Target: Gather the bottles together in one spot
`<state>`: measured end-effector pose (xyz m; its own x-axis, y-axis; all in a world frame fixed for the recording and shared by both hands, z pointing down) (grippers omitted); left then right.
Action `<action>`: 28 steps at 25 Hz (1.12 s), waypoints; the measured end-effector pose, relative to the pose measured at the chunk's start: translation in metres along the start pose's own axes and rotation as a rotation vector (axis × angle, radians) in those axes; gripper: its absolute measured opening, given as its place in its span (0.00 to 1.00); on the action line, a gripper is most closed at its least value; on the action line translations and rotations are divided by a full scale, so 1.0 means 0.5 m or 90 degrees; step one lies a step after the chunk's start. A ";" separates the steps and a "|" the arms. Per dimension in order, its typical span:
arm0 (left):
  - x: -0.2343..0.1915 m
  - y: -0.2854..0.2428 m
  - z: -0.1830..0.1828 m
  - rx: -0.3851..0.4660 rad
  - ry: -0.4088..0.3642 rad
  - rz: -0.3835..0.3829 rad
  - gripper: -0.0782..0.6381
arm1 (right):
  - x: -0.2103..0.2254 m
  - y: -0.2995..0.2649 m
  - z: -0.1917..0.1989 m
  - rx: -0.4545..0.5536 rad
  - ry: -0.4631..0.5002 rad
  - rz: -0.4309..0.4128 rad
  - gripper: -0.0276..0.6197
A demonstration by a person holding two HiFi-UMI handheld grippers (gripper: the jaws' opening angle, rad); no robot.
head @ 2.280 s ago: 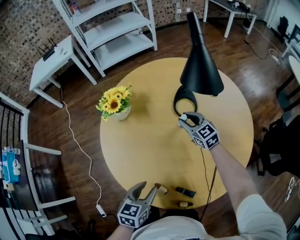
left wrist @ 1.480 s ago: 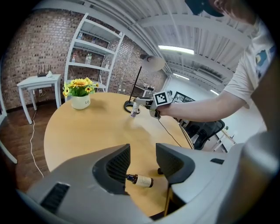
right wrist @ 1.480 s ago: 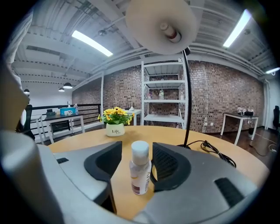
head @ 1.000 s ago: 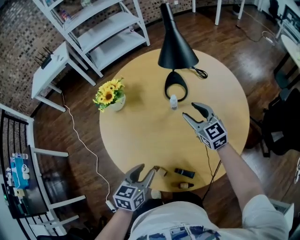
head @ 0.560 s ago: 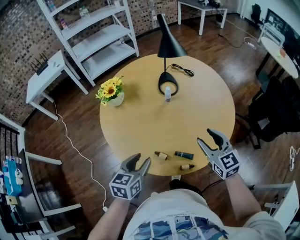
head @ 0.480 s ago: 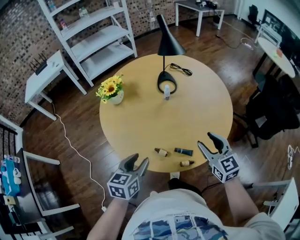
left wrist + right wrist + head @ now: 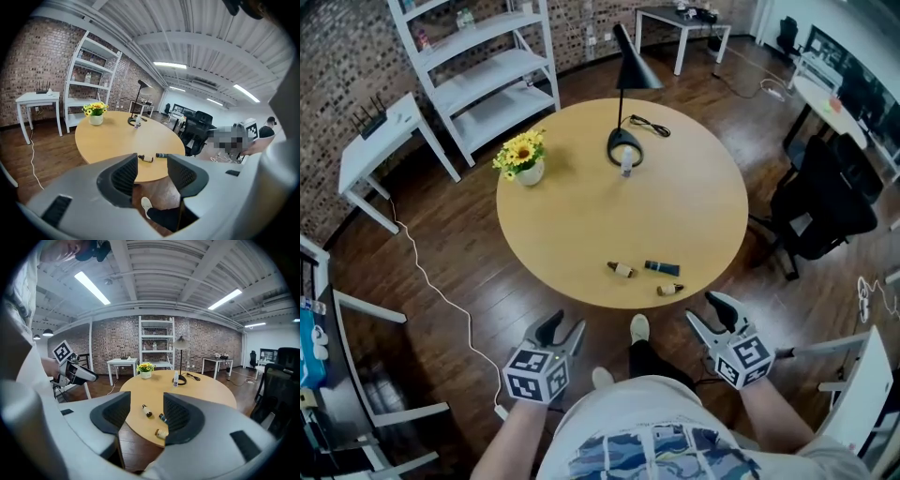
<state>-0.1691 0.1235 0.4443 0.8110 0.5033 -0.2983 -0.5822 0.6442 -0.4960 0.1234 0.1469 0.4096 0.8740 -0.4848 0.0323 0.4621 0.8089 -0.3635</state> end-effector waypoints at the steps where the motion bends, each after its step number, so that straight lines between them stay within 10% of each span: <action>1: 0.001 0.008 0.006 -0.001 0.003 0.003 0.37 | -0.014 0.010 0.007 -0.001 -0.003 0.000 0.42; 20: 0.036 0.016 0.062 -0.022 -0.010 0.023 0.37 | 0.049 -0.032 0.095 -0.100 0.047 -0.014 0.40; 28: 0.074 -0.184 0.024 -0.152 -0.225 0.061 0.37 | 0.133 -0.117 0.087 -0.105 0.025 -0.065 0.40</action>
<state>-0.0862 0.0898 0.4884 0.6606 0.7470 -0.0747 -0.5900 0.4550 -0.6670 0.1608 0.0817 0.4737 0.8156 -0.5772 0.0416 0.5148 0.6908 -0.5077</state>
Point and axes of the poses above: the fingertips, and each gripper's own axes: y backward along the fingers, x to its right, z out of its underside, the point moved 4 cm from there along y, backward along the fingers, and after that the axes turned 1 degree about -y, right-handed, at the moved point
